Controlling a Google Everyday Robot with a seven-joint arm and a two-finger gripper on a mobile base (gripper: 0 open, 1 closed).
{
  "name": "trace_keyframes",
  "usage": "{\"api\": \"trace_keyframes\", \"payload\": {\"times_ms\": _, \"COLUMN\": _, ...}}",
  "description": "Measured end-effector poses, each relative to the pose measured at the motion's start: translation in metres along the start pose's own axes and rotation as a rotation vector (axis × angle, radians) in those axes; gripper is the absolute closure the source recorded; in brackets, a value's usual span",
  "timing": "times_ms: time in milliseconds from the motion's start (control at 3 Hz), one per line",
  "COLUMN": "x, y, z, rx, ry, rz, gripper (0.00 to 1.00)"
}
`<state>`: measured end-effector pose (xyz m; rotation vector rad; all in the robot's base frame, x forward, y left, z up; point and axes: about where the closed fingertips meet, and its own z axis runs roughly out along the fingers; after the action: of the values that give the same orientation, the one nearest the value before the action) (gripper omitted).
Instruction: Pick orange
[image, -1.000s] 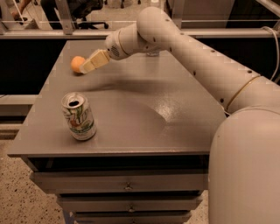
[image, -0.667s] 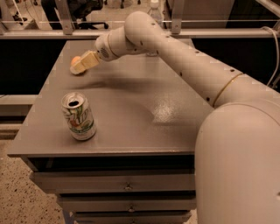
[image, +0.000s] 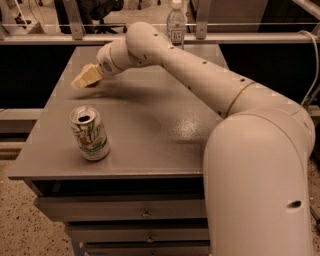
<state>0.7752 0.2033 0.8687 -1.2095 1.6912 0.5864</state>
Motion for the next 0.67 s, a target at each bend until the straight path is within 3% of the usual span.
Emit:
{"api": "trace_keyframes", "payload": {"times_ms": 333, "x": 0.0085, "y": 0.0028, "z": 0.0072, "rx": 0.005, "ry": 0.006, "rz": 0.012, "gripper": 0.17}}
{"api": "trace_keyframes", "payload": {"times_ms": 667, "x": 0.0157, "y": 0.0055, "z": 0.0102, "rx": 0.008, "ry": 0.008, "rz": 0.021, "gripper": 0.41}}
